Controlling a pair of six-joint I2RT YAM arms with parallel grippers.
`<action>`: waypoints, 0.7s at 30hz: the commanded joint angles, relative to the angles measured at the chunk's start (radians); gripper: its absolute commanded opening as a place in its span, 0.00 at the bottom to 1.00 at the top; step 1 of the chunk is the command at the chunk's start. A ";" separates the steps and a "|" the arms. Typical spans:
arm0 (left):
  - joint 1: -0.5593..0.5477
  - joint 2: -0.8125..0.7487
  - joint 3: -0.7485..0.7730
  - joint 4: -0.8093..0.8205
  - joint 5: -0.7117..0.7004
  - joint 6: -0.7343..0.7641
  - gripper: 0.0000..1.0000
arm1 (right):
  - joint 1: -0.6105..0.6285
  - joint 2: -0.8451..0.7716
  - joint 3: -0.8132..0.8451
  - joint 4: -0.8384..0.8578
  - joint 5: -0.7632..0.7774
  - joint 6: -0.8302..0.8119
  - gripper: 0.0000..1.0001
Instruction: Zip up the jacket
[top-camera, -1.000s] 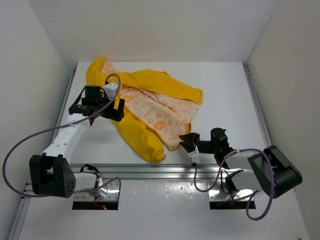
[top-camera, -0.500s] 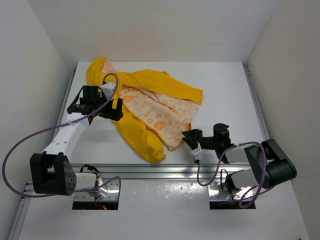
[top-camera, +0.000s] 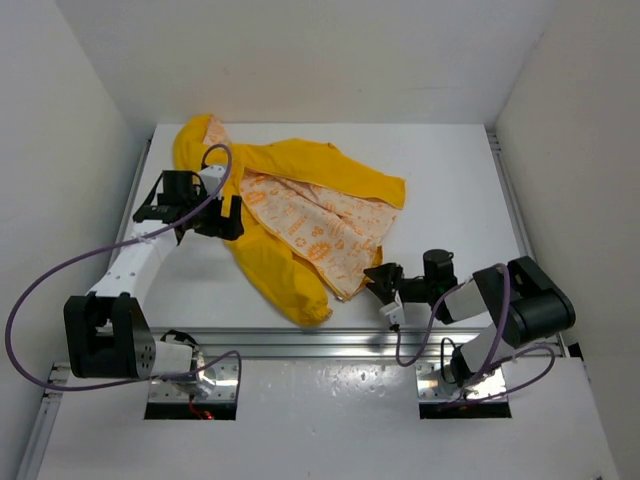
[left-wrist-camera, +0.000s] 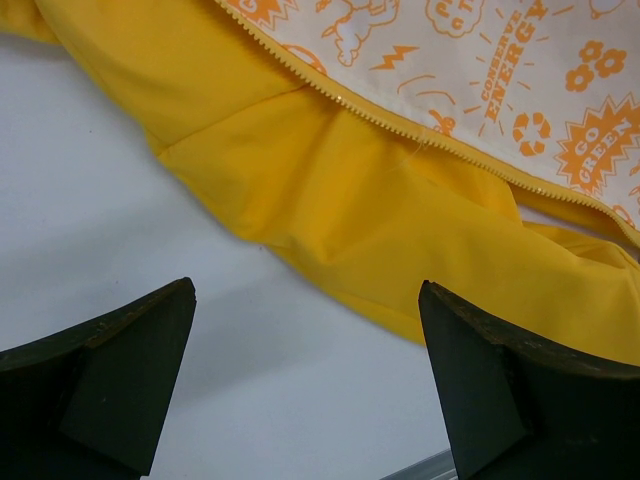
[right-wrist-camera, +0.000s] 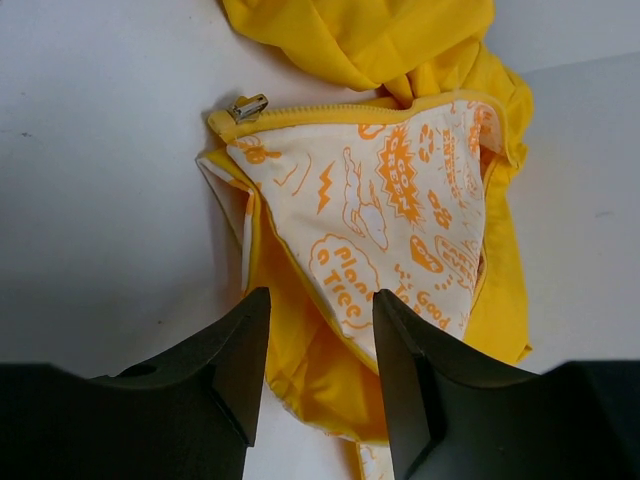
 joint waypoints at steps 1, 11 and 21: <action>0.022 -0.002 0.037 0.005 0.037 -0.010 1.00 | 0.025 0.058 0.013 0.195 -0.002 0.037 0.46; 0.049 0.008 0.019 -0.005 0.048 -0.010 1.00 | 0.084 0.112 0.067 0.169 0.038 0.000 0.43; 0.087 0.017 0.028 -0.034 0.068 0.017 1.00 | 0.085 0.222 0.110 0.217 0.055 -0.064 0.42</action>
